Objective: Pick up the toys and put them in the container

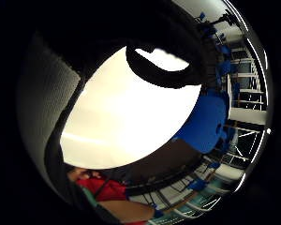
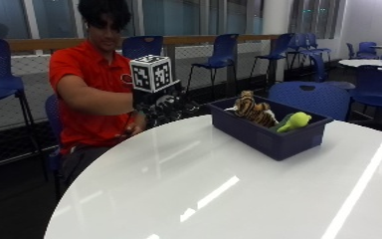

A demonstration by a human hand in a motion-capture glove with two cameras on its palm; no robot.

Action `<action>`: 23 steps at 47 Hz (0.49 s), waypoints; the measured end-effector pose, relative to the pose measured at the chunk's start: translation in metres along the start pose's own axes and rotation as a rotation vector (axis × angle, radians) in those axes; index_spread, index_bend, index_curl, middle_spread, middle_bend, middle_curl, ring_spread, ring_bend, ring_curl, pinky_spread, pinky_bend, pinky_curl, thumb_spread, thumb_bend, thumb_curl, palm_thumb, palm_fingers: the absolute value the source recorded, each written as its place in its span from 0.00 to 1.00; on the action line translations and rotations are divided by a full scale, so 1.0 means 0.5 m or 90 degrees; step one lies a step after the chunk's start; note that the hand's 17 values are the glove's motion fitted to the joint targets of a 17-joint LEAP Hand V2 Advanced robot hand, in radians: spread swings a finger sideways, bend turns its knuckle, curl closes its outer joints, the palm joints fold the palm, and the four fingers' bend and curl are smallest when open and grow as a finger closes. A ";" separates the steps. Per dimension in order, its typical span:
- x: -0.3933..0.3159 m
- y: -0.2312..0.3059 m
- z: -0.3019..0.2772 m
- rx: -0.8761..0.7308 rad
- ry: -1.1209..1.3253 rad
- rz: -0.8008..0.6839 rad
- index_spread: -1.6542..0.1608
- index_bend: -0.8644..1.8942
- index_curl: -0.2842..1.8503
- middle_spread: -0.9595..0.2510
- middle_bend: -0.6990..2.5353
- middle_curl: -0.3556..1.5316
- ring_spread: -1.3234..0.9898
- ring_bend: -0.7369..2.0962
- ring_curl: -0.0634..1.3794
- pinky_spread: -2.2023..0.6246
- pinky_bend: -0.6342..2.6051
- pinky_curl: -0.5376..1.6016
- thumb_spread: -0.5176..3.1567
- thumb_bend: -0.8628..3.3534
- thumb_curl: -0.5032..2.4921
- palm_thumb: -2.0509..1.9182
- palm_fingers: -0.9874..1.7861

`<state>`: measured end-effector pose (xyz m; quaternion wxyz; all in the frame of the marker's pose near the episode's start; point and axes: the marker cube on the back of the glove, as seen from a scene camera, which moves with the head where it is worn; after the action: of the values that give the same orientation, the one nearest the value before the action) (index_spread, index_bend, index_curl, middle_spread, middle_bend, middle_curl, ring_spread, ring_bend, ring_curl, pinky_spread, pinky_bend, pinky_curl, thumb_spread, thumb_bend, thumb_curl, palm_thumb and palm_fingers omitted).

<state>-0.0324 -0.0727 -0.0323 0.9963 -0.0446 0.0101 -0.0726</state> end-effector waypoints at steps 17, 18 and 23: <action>0.036 0.075 0.075 0.012 -0.078 0.020 0.71 0.38 0.30 0.74 0.26 0.30 0.59 0.31 0.18 0.82 0.52 0.39 0.47 0.20 0.25 0.51 0.30; 0.035 0.077 0.081 0.010 -0.080 0.021 0.71 0.38 0.30 0.74 0.26 0.30 0.59 0.32 0.18 0.82 0.52 0.39 0.47 0.20 0.25 0.51 0.30; 0.033 0.082 0.102 -0.002 -0.086 0.025 0.71 0.38 0.30 0.74 0.25 0.30 0.59 0.32 0.18 0.82 0.52 0.39 0.47 0.20 0.25 0.51 0.30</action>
<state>-0.0085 -0.0302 0.0148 0.9958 -0.0510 -0.0564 -0.0502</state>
